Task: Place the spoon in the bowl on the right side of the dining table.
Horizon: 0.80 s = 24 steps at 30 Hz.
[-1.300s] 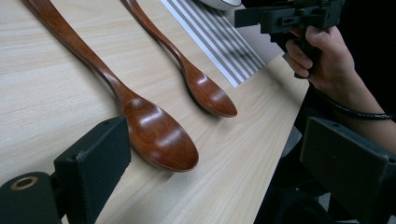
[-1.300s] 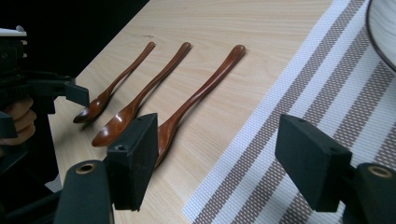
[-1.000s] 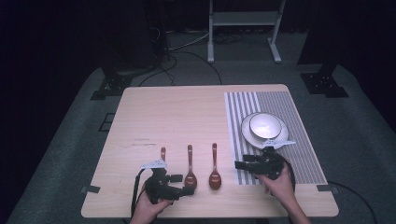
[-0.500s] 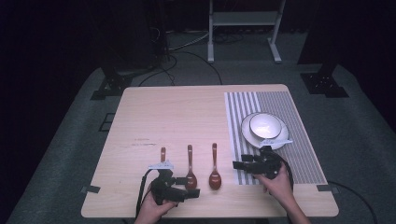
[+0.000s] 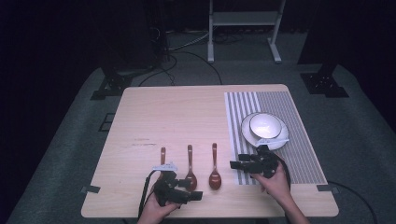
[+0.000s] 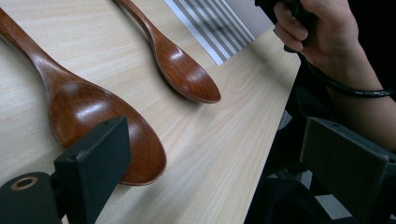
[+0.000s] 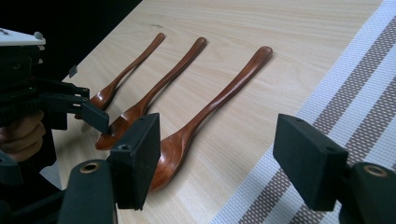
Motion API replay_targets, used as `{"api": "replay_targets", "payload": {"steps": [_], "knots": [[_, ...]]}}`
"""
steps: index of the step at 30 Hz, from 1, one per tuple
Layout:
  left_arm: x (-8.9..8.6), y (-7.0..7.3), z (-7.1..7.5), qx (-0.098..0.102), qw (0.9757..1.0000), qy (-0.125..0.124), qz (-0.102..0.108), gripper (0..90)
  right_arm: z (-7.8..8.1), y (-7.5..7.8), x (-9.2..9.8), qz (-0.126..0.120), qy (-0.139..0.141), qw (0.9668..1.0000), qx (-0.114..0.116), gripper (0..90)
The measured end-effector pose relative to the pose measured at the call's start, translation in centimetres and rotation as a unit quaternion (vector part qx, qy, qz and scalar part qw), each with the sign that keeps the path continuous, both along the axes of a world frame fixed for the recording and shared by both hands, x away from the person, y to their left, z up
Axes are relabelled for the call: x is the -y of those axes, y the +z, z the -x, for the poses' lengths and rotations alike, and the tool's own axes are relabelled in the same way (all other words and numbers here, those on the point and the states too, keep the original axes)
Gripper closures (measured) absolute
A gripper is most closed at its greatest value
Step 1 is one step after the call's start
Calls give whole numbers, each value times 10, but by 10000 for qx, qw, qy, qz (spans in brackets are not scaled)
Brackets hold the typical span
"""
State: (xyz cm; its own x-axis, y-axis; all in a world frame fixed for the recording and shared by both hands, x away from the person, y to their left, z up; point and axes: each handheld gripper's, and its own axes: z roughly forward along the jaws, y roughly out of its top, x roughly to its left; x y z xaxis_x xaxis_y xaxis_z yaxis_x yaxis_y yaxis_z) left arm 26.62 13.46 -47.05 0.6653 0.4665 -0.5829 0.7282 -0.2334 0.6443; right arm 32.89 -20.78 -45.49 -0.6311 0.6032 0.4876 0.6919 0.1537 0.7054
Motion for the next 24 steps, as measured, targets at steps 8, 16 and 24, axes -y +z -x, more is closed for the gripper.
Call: {"api": "replay_targets", "payload": {"steps": [8, 16, 24], "knots": [[3, -5, 0, -34, 10000, -15, -60, 75, -3, 3, -10, 87, 108, 9999, 10, 312], [3, -8, -1, -86, 9999, 21, -77, 81, -10, 10, -28, 157, 277, 9995, 18, 312], [3, -9, -2, -90, 9999, 37, -49, 81, -26, 16, -57, 293, 516, 9982, -55, 311]]}}
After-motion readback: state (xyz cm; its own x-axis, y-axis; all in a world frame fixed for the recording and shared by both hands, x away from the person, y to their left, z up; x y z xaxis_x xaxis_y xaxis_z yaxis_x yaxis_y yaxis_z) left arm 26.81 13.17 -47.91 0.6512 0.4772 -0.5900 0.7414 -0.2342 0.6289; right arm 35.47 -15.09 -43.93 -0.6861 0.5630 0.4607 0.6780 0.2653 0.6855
